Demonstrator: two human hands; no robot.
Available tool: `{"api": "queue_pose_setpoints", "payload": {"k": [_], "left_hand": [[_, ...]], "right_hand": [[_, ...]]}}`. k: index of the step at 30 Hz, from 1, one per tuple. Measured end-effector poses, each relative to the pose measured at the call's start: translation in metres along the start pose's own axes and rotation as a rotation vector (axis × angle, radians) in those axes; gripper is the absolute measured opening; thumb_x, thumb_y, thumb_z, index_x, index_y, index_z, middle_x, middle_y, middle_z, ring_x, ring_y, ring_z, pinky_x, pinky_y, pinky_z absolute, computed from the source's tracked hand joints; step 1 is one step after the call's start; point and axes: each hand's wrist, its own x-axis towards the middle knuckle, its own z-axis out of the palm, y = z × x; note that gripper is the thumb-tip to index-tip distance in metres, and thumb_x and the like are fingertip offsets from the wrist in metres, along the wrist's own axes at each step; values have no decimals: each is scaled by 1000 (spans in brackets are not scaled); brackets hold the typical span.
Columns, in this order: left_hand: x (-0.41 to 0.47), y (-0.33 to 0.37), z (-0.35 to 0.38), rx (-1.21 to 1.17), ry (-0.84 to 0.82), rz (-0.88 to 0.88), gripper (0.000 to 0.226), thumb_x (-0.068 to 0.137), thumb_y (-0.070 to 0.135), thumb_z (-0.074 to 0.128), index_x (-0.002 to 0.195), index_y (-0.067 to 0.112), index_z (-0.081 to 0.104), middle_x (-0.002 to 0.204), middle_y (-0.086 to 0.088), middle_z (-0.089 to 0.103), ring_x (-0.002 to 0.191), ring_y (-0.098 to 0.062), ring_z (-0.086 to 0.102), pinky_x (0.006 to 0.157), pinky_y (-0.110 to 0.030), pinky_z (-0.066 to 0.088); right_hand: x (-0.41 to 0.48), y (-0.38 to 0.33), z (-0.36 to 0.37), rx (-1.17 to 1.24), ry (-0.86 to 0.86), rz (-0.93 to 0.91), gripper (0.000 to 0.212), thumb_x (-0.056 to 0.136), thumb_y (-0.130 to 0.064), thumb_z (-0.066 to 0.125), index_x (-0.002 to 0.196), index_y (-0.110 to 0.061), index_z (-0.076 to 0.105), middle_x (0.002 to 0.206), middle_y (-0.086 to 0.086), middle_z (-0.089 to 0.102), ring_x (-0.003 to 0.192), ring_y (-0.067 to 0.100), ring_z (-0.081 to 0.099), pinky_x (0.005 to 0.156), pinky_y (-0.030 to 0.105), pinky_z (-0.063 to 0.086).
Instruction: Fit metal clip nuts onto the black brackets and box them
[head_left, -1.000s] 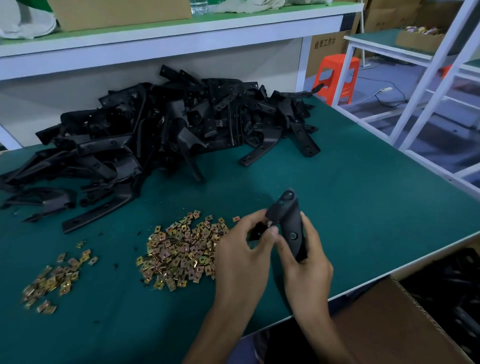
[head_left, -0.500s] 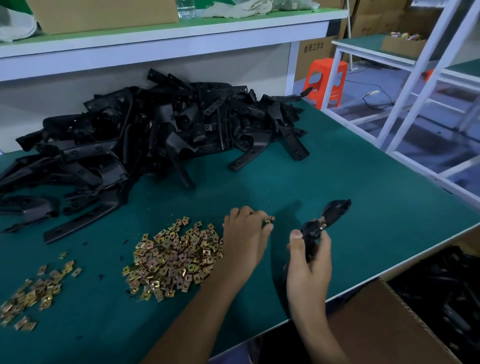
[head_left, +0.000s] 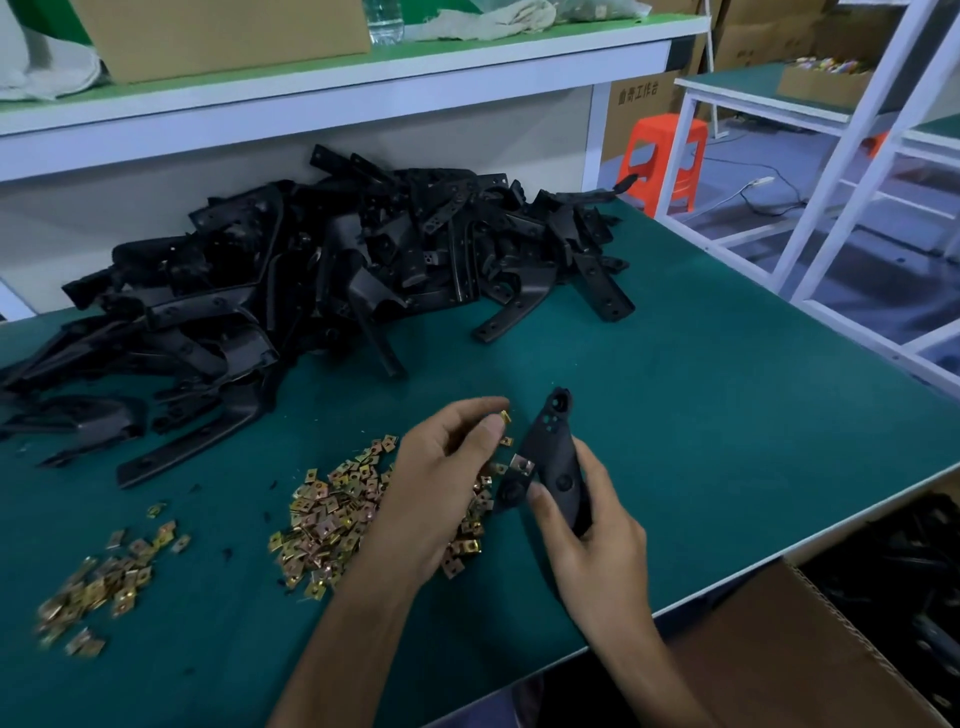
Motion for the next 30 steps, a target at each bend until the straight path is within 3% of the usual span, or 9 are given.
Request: {"api": "queue_pose_setpoints", "payload": {"k": [4,8,11,14,17,21,26,30], "left_hand": [[-11,9,-7,114,37,21,18,101,25,60,96,37,72,83,13,65,81,-4,60,77,-22,52],[-13,17,-4,105,106,42,21,98,13,63,93,30,75,87,12,74,84,-2,66,74,-14,51],[-15,23,-3,30,84,36,25,97,8,63,96,28,77,96,8,76,92,-4,70,77,-13,51],[-17,28,-2,15,73,53,25,95,4,65,98,26,77,95,6,77,91,-5,71,75,-11,51],[-16,30,-4,54,91,45,24,93,6,67,93,26,78,92,5,78,90,-7,72,75,-13,53],[-15,29,-8,93,115,17,24,92,6,68,92,27,79,92,4,78,91,-12,73,82,-28,59],[-13,31,-18,218,77,47,25,90,9,70,92,33,80,87,6,78,84,-11,75,77,-26,61],[-9,43,-35,373,-57,42,27,90,14,70,97,39,76,82,5,77,76,-10,73,71,-22,58]], "right_hand": [[-1,-3,1,-29,-29,-27,63,89,-52,64,148,-35,50,133,-17,66,118,2,64,99,31,52],[-1,-2,4,-77,-57,-52,60,92,-40,73,143,-51,43,117,-53,53,108,-24,54,89,5,43],[0,-1,4,-82,-72,-67,61,93,-40,73,143,-54,41,110,-66,40,104,-34,46,88,-1,38],[0,1,5,-91,-76,-86,61,93,-41,73,146,-49,44,107,-63,45,101,-30,50,85,3,42],[1,0,5,-96,-90,-81,60,92,-43,72,146,-49,45,111,-49,59,103,-17,61,87,19,52],[0,0,4,-104,-115,-77,58,93,-46,69,146,-49,46,113,-23,72,99,-2,67,84,32,56],[2,-1,5,-121,-142,-77,59,92,-47,70,146,-49,46,108,-22,72,96,-2,67,82,33,56],[2,-1,5,-141,-169,-99,60,92,-49,69,146,-53,43,107,-19,74,97,3,69,82,37,56]]}}
